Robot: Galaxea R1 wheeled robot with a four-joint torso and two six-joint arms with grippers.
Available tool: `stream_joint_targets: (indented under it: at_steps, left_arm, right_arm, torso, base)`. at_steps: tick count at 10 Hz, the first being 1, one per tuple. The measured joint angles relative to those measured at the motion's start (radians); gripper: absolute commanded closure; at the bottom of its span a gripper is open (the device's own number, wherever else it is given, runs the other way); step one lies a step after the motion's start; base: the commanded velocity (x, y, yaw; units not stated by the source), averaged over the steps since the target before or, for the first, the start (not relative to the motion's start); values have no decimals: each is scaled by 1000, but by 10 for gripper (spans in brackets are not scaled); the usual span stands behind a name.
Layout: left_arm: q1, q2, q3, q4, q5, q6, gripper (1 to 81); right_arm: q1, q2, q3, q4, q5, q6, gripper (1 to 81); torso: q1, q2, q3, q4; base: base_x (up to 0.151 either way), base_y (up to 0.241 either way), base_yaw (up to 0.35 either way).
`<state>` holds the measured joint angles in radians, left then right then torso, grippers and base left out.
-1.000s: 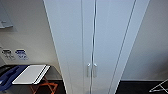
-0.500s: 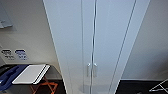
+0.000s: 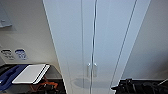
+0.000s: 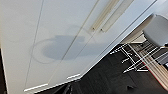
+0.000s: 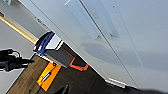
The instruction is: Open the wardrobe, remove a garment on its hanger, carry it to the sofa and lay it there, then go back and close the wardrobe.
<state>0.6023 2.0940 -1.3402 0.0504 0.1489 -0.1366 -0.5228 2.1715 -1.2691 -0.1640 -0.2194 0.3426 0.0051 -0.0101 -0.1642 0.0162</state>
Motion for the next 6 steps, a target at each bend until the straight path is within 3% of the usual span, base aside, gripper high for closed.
stream_joint_targets:
  at_steps: [3,6]
  left_arm:
    - [-99,117,-121,-3,93,-46,10]
    - [-170,225,-220,-6,139,-70,10]
  right_arm:
    - [57,122,-123,-1,-50,34,10]
    - [103,254,-265,-1,-103,45,10]
  torso:
    - [0,1,-1,0]
    - [1,2,-2,0]
  base:
    - [0,0,0]
    - [0,0,0]
